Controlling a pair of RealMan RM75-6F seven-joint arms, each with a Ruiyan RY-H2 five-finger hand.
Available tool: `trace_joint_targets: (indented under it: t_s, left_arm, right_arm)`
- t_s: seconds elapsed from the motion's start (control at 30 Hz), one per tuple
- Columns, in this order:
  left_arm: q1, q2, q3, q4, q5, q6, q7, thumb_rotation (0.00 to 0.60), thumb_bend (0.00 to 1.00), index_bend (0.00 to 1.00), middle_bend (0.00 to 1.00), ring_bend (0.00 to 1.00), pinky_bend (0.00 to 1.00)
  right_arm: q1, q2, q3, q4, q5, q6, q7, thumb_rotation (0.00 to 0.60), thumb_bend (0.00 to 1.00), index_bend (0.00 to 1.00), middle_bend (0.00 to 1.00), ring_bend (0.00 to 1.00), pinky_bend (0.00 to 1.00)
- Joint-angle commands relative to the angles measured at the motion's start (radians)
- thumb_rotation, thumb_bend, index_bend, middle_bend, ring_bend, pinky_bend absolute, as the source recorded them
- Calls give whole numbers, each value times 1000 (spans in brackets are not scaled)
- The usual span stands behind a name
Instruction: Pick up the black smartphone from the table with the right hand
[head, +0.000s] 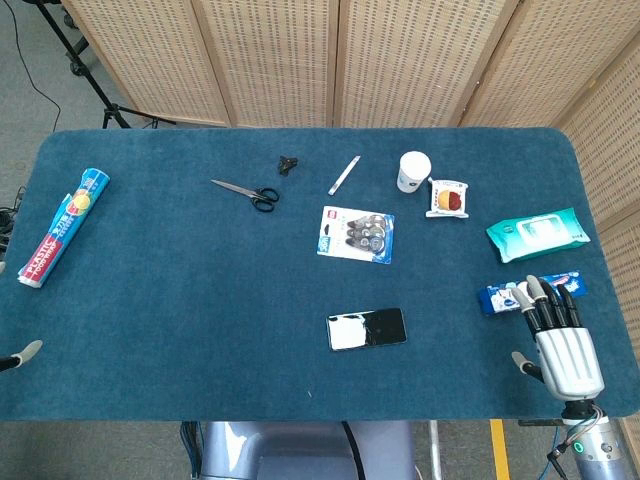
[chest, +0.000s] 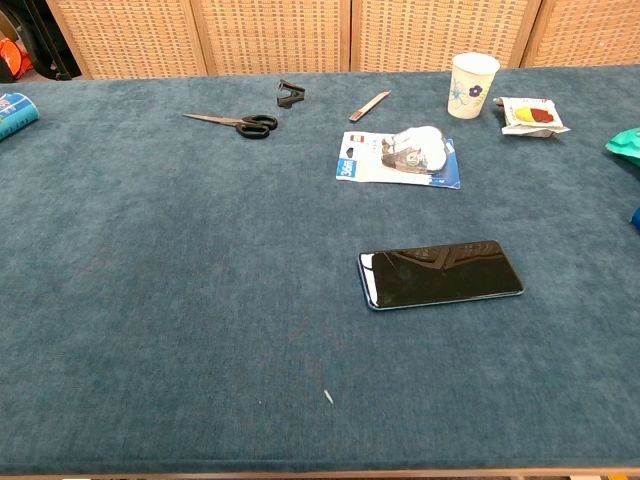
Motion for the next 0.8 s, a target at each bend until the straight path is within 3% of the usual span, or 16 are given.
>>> trace_joint_targets:
  t_s: [0.03, 0.37, 0.43, 0.57, 0.8]
  left_arm:
    - [3, 4, 3, 1, 7, 1, -6, 600, 0, 0, 0, 0, 0]
    - [16, 19, 7, -2, 28, 19, -39, 600, 0, 0, 0, 0, 0]
    - [14, 23, 3, 0, 25, 18, -43, 600, 0, 0, 0, 0, 0]
    - [3, 31, -6, -5, 8, -1, -46, 600, 0, 0, 0, 0, 0]
    - [-1, 41, -11, -7, -3, -14, -61, 600, 0, 0, 0, 0, 0]
  right_arm:
    - [-3, 1, 3, -2, -6, -5, 0, 600, 131, 102, 0, 0, 12]
    - [0, -6, 1, -30, -55, -44, 3, 600, 153, 102, 0, 0, 12]
    - [18, -17, -1, -50, -75, -78, -16, 600, 206, 102, 0, 0, 12]
    - [59, -47, -5, -97, -97, -165, -70, 600, 445, 102, 0, 0, 12]
    - [133, -154, 16, -150, -82, -332, -257, 600, 466, 102, 0, 0, 12]
